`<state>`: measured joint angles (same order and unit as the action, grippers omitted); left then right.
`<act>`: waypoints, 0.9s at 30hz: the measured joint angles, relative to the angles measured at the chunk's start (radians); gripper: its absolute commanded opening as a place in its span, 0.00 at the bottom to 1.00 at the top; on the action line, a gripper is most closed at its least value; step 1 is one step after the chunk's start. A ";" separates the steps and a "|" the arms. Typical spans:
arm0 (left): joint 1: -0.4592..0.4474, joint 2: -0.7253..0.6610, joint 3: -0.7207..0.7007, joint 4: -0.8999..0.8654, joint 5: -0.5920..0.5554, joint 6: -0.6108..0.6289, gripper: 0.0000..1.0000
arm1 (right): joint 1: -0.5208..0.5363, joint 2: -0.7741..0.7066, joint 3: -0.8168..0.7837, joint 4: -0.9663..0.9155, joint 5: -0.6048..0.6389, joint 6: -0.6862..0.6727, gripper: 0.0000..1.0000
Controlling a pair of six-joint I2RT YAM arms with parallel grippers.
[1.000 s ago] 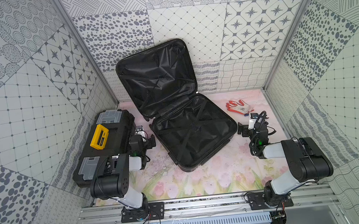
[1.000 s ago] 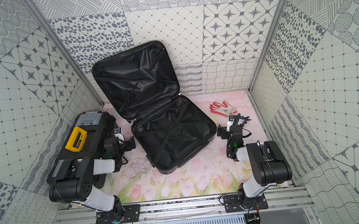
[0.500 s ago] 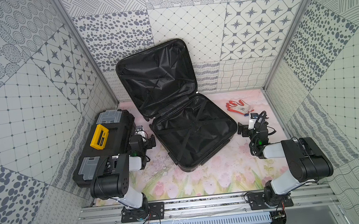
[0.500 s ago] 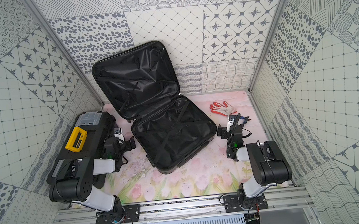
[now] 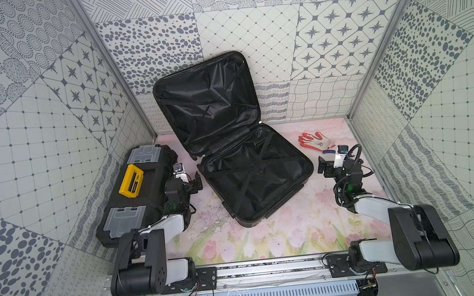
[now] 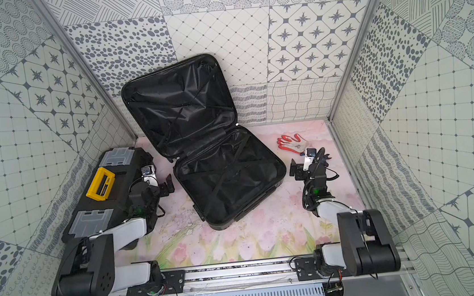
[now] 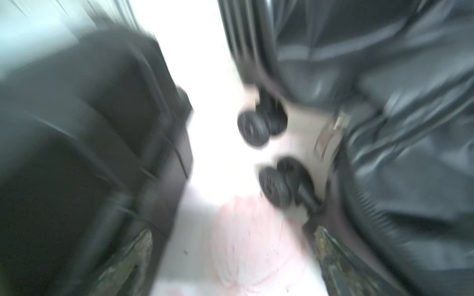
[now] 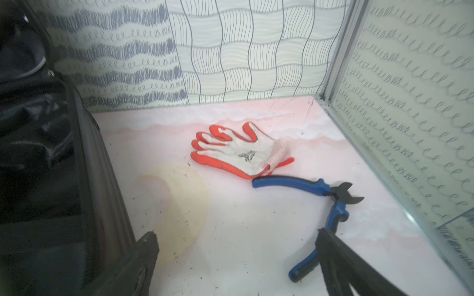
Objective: Close the suitcase zippers
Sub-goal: Close the suitcase at the center of the board.
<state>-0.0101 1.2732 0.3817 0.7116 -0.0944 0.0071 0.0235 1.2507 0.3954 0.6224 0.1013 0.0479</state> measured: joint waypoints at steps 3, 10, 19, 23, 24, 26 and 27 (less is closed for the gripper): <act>0.000 -0.151 0.056 -0.103 -0.018 -0.002 0.99 | -0.026 -0.161 0.005 -0.106 -0.032 -0.008 0.98; 0.000 -0.339 0.300 -0.396 -0.035 -0.058 0.98 | -0.037 -0.386 0.121 -0.421 -0.214 -0.018 0.98; 0.000 -0.190 0.787 -0.766 0.003 -0.161 0.93 | 0.090 -0.315 0.473 -0.801 -0.470 -0.029 0.98; 0.000 -0.067 0.977 -0.875 0.010 -0.181 0.91 | 0.147 -0.232 0.591 -0.926 -0.547 -0.031 0.98; 0.000 -0.033 1.025 -0.898 0.010 -0.183 0.90 | 0.161 -0.212 0.612 -0.950 -0.560 -0.031 0.98; 0.000 0.034 1.110 -0.938 0.006 -0.182 0.90 | 0.187 -0.183 0.639 -0.985 -0.573 -0.029 0.98; 0.000 0.062 1.144 -0.952 0.005 -0.182 0.89 | 0.200 -0.171 0.649 -0.996 -0.577 -0.026 0.98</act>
<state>-0.0101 1.3350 1.5253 -0.2401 -0.0895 -0.1745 0.2230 1.0794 1.0439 -0.3737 -0.4759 0.0219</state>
